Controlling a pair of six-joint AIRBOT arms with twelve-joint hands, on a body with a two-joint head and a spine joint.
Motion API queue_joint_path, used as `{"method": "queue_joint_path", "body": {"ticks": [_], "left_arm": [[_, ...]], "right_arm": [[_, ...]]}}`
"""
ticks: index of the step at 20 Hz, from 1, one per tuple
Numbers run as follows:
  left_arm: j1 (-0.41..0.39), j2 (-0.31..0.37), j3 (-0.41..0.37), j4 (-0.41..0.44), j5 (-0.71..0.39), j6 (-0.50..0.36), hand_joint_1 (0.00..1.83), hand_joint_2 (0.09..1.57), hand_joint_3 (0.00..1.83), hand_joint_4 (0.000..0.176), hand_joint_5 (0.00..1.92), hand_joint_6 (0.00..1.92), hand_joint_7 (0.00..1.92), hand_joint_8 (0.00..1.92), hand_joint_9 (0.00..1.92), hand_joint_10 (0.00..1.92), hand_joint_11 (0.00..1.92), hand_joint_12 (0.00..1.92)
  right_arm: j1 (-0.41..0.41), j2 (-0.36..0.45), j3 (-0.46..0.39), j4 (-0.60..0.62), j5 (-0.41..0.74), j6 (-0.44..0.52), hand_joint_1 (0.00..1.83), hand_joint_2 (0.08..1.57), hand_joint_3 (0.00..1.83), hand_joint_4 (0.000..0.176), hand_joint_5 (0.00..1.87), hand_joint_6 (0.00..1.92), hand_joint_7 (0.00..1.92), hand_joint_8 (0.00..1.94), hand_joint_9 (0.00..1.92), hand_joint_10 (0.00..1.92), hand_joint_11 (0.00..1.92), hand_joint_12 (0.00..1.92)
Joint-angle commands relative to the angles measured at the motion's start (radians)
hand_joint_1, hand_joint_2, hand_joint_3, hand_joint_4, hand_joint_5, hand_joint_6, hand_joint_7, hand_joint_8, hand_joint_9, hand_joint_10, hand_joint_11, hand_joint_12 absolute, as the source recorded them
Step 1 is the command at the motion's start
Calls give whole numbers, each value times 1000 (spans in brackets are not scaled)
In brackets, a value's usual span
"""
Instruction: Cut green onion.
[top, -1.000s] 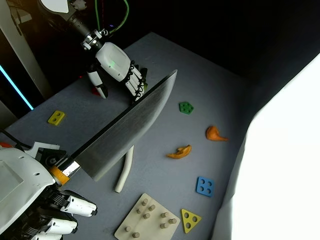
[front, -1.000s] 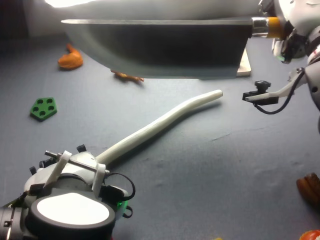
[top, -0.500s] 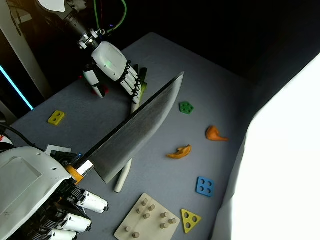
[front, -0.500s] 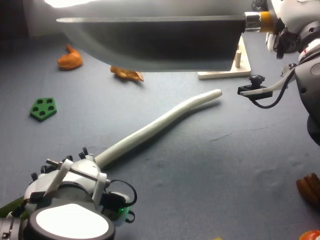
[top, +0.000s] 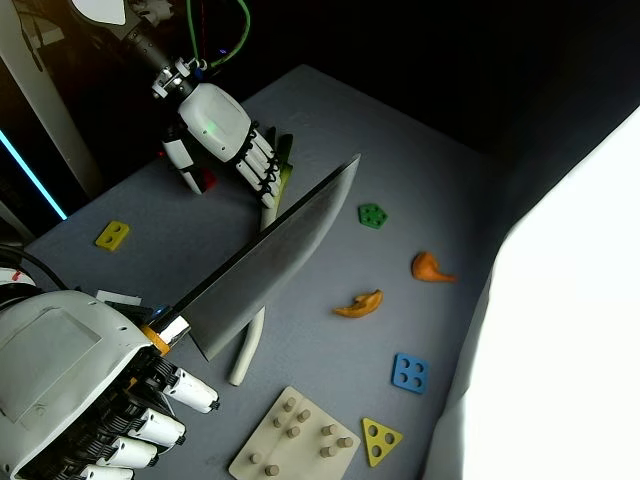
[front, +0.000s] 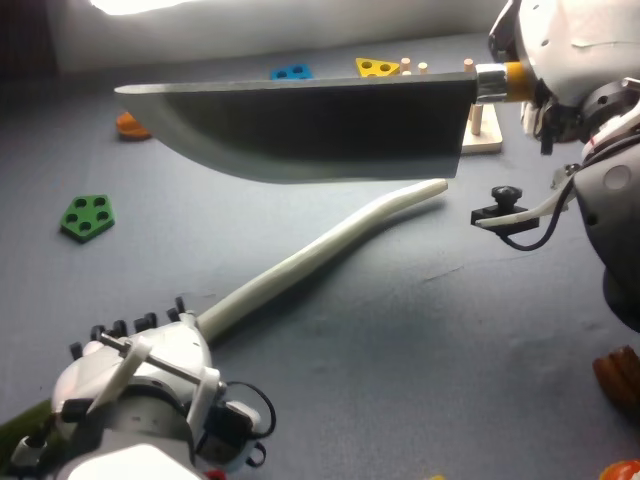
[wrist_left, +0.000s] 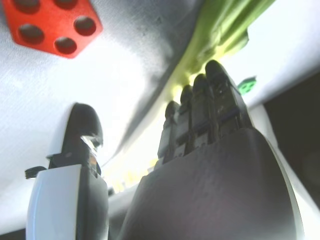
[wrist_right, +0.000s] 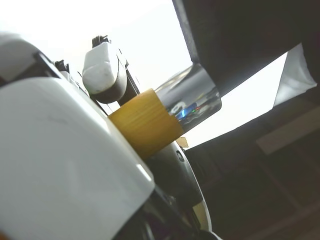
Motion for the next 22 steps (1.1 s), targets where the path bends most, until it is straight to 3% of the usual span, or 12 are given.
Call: {"method": "queue_joint_path", "body": {"ticks": [1,5,6,8,10,12,15,19,20,22], "left_arm": [[1,-6,-6,79,39,5,800,1228,0,38,88,14,195,4,125,4,0,459],[26,-7,-30,116,43,5,801,1229,1,38,104,8,185,1,109,0,0,481],[33,-7,-36,119,46,5,855,1204,0,36,183,28,220,8,146,11,0,553],[47,-7,-44,118,46,1,804,1219,0,29,199,16,168,1,137,2,0,484],[59,-8,-49,119,48,-4,832,1214,0,34,203,8,127,0,113,0,0,510],[69,-8,-49,135,55,-13,775,1228,4,53,156,0,94,0,98,0,0,481],[85,-7,-48,153,58,-38,872,1205,0,37,162,4,196,18,140,10,0,612],[20,4,-38,95,60,-40,877,1204,0,31,159,0,228,5,150,5,0,610],[-2,5,-31,73,61,-40,854,1210,0,37,128,0,211,1,140,1,0,547],[-34,4,-13,47,69,-40,891,1198,0,29,173,12,245,7,142,3,0,513]], "right_arm": [[0,1,4,-90,95,7,1655,855,628,176,1300,1921,1532,1941,1586,1921,1601,1921],[-8,-16,9,-90,102,-7,1639,840,662,176,1323,1921,1538,1941,1612,1921,1621,1921],[-10,-17,10,-90,102,-7,1638,828,669,176,1334,1921,1555,1941,1632,1921,1648,1921],[-13,-22,17,-90,102,-8,1645,815,668,176,1245,1921,1552,1941,1633,1921,1653,1921],[-14,-36,38,-90,104,-9,1625,833,665,176,1246,1921,1539,1941,1617,1921,1649,1921],[-20,-47,53,-80,103,-24,1637,831,668,176,1246,1921,1539,1941,1618,1921,1662,1921],[-28,-48,53,-78,98,-32,1638,820,684,176,1212,1921,1519,1941,1607,1921,1632,1921],[-32,-48,52,-78,93,-32,1634,815,701,176,1274,1921,1520,1941,1598,1921,1618,1921],[-32,-48,52,-78,92,-32,1637,812,697,176,1265,1921,1524,1941,1600,1921,1624,1921],[-33,-49,51,-78,91,-32,1632,811,706,176,1190,1921,1516,1941,1596,1921,1632,1921]]}}
